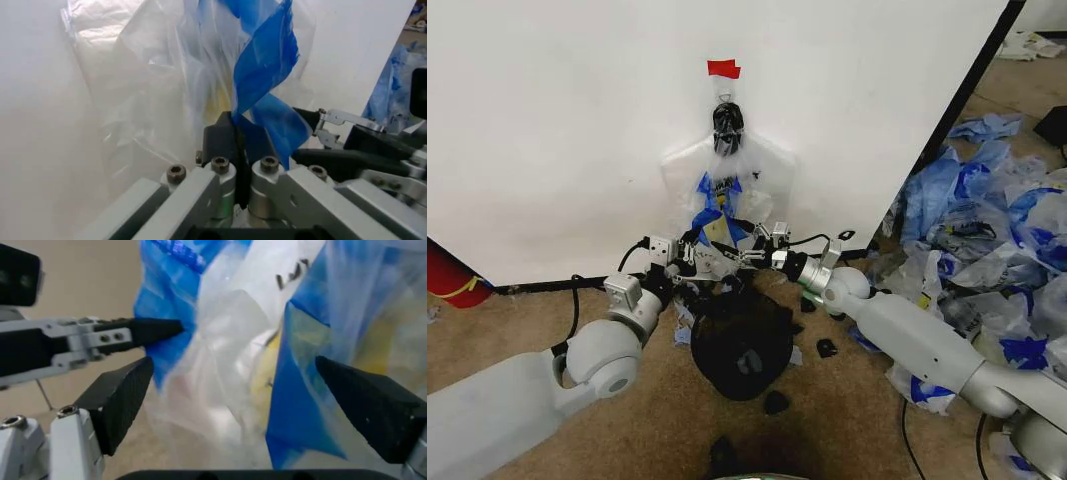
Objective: Pick up the garbage bag from the wall and place it over the trash bin.
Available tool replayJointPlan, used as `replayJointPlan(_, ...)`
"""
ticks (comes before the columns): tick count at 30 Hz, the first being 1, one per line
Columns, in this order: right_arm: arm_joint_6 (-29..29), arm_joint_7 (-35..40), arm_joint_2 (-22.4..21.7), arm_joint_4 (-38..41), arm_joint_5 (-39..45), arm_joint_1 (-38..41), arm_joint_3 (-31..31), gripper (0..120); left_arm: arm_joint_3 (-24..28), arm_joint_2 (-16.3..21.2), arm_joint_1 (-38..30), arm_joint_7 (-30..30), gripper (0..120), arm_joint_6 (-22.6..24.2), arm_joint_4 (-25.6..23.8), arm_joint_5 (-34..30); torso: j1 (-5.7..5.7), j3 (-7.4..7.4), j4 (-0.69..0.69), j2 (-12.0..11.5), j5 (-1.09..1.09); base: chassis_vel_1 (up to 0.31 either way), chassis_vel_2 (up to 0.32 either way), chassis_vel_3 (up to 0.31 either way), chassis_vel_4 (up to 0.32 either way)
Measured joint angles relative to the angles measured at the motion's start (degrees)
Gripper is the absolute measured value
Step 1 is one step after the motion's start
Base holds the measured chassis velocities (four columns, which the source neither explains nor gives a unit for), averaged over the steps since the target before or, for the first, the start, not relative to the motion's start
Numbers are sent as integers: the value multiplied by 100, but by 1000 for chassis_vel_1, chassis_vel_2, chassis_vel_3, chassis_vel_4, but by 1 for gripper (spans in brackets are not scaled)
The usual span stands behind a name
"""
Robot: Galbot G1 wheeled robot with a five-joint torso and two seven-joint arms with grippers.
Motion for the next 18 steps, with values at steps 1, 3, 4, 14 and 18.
replayJointPlan(1, 0, 41, -11, -2, -24, -1, -1, 89, 5, -3, -3, 0, 0, -1, 0, 3, 0, 0, 0, 0, 0, 0, 0, 0, 0)
replayJointPlan(3, -1, 164, -27, -17, -77, -1, -12, 87, 12, -7, -6, 2, 0, -4, 2, 11, 0, 0, -1, 0, 0, 0, 0, 0, 0)
replayJointPlan(4, -1, 164, -27, -17, -77, -1, -12, 87, 12, -7, -6, 2, 0, -4, 2, 11, 0, 0, -1, 0, 0, 0, 0, 0, 0)
replayJointPlan(14, -43, 594, -31, -44, -282, 26, -92, 67, 21, -14, 73, 11, 0, -41, -14, 88, 0, 0, 0, 0, 0, 0, 0, 0, 0)
replayJointPlan(18, -49, 709, -39, -40, -320, 45, -110, 54, -10, 10, 143, 19, 0, -62, -55, 116, 0, 0, 0, 0, 0, 0, 0, 0, 0)
